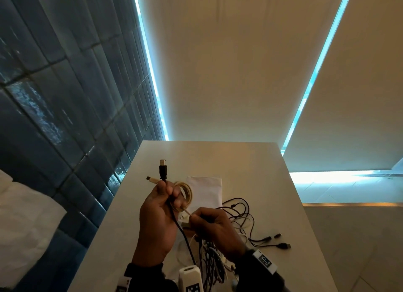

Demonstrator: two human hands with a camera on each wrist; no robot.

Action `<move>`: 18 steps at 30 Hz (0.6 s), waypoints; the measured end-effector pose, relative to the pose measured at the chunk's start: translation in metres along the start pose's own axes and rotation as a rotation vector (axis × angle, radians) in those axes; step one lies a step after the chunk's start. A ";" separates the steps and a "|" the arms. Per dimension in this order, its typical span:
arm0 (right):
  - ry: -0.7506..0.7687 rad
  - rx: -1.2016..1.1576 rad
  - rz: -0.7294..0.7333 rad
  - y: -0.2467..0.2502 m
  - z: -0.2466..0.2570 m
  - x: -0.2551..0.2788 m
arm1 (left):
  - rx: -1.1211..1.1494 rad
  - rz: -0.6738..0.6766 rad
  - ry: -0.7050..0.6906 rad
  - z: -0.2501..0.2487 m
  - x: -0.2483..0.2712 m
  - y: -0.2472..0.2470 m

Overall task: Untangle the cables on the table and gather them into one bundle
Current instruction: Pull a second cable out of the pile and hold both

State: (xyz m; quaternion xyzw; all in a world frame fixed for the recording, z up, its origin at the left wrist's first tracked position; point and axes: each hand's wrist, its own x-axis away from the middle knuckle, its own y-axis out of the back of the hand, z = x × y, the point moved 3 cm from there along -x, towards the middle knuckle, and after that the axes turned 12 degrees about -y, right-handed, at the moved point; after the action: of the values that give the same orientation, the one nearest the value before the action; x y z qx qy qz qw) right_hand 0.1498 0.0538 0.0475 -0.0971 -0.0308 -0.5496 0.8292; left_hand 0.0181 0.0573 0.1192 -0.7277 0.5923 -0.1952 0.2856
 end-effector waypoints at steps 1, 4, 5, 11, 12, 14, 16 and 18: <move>-0.017 0.012 -0.004 0.001 -0.006 0.000 | 0.005 0.002 -0.011 -0.001 0.000 0.000; -0.076 0.097 -0.024 0.008 -0.028 0.000 | -0.006 0.003 -0.032 -0.005 -0.001 0.003; -0.094 0.117 -0.023 0.010 -0.035 0.001 | -0.016 0.000 -0.036 -0.005 0.000 0.004; -0.129 0.164 -0.028 0.013 -0.058 -0.004 | -0.040 -0.011 -0.035 -0.005 0.002 0.008; -0.128 0.168 -0.031 0.014 -0.060 -0.005 | -0.044 -0.012 -0.038 -0.006 0.003 0.008; -0.140 0.157 -0.029 0.015 -0.063 -0.005 | -0.042 -0.010 -0.049 -0.009 0.003 0.007; -0.155 0.168 -0.036 0.015 -0.067 -0.004 | -0.037 -0.007 -0.056 -0.012 0.004 0.007; -0.152 0.193 -0.060 0.018 -0.070 -0.005 | -0.029 -0.001 -0.067 -0.015 0.004 0.007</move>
State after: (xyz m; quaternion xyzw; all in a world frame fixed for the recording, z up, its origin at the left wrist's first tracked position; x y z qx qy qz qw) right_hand 0.1598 0.0517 -0.0245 -0.0574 -0.1493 -0.5597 0.8131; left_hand 0.0045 0.0503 0.1256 -0.7383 0.5847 -0.1624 0.2944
